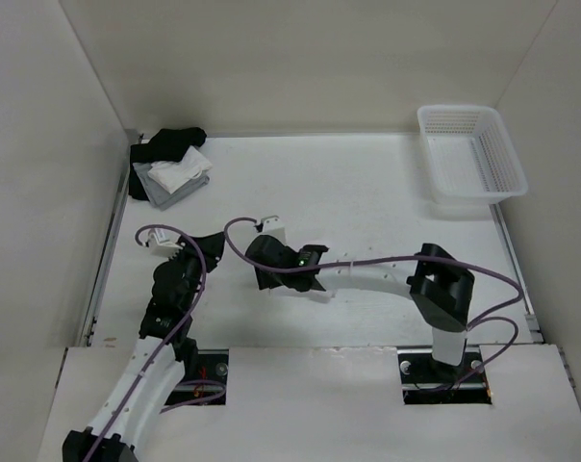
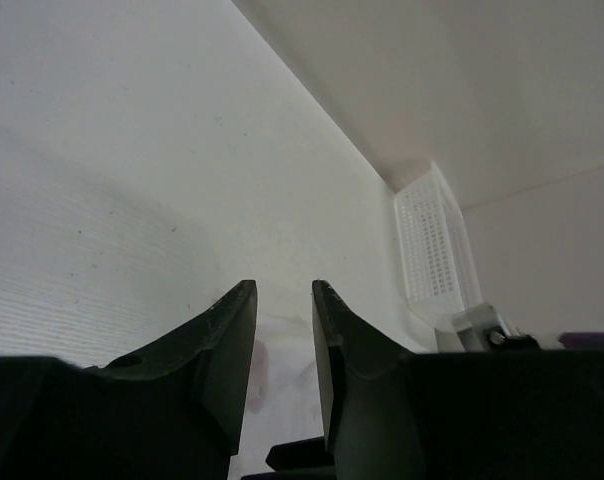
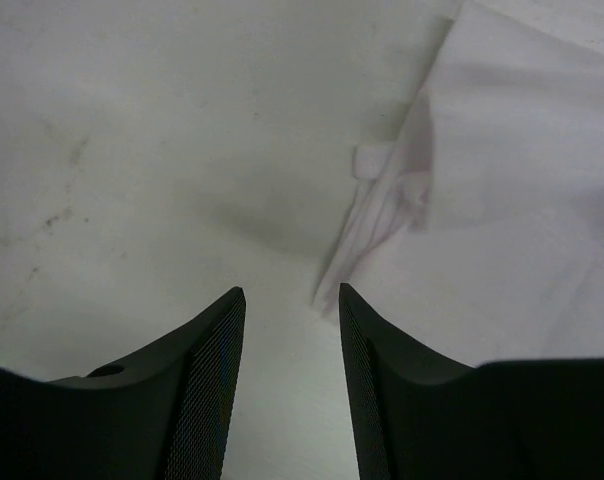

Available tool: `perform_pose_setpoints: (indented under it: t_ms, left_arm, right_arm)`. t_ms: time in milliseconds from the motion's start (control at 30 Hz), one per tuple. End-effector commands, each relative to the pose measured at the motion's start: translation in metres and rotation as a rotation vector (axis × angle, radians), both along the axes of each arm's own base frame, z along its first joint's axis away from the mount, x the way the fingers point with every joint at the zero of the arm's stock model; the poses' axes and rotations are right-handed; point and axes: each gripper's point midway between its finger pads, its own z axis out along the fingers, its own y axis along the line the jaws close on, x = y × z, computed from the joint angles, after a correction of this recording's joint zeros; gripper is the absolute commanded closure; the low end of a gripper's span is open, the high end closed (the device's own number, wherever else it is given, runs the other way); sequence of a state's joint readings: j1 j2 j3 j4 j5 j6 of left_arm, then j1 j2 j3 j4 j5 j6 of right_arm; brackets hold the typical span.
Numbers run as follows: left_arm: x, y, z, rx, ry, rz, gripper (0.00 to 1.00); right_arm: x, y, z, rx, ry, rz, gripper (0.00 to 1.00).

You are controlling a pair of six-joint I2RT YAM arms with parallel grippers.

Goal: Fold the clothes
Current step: Fold the tank top

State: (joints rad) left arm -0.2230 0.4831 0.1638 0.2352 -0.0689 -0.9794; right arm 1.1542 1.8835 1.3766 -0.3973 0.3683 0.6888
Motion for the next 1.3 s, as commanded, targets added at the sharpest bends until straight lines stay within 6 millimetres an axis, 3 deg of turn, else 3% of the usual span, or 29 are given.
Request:
perform_pose_setpoints:
  t_ms: [0, 100, 233, 267, 367, 500, 633, 767, 967, 1267]
  left_arm:
    - [0.002, -0.008, 0.014, -0.018, -0.028, -0.052, 0.72]
    - [0.004, -0.018, 0.014, -0.018, -0.024, -0.084, 0.72]
    - [0.000, -0.058, 0.010, -0.001, -0.014, -0.209, 0.73]
    - [-0.002, -0.069, 0.006, 0.012, -0.005, -0.240, 0.75]
    - [-0.011, -0.095, -0.019, 0.070, 0.045, -0.301, 0.78]
    - [-0.022, -0.117, -0.042, 0.100, 0.087, -0.346, 0.78]
    - [-0.031, -0.132, -0.066, 0.125, 0.134, -0.372, 0.79]
    - [-0.039, -0.128, -0.095, 0.158, 0.213, -0.362, 0.80]
    - [-0.053, -0.122, -0.130, 0.192, 0.311, -0.366, 0.80]
    - [-0.063, -0.120, -0.154, 0.225, 0.384, -0.369, 0.81]
  right_arm:
    - [0.002, 0.002, 0.058, 0.137, -0.080, -0.015, 0.52]
    - [0.004, -0.019, 0.070, 0.209, -0.110, -0.028, 0.61]
    - [0.031, -0.055, 0.051, 0.268, -0.091, -0.071, 0.91]
    - [0.035, -0.058, 0.048, 0.289, -0.078, -0.070, 0.93]
    - [0.043, -0.051, 0.039, 0.362, -0.021, -0.017, 0.90]
    - [0.048, -0.035, 0.030, 0.394, 0.018, 0.024, 0.80]
    - [0.059, -0.030, 0.014, 0.392, 0.048, 0.006, 0.78]
    - [0.066, -0.023, 0.002, 0.393, 0.069, 0.004, 0.70]
    - [0.088, -0.016, -0.007, 0.414, 0.070, -0.028, 0.72]
    - [0.128, -0.012, -0.017, 0.496, 0.062, -0.123, 0.77]
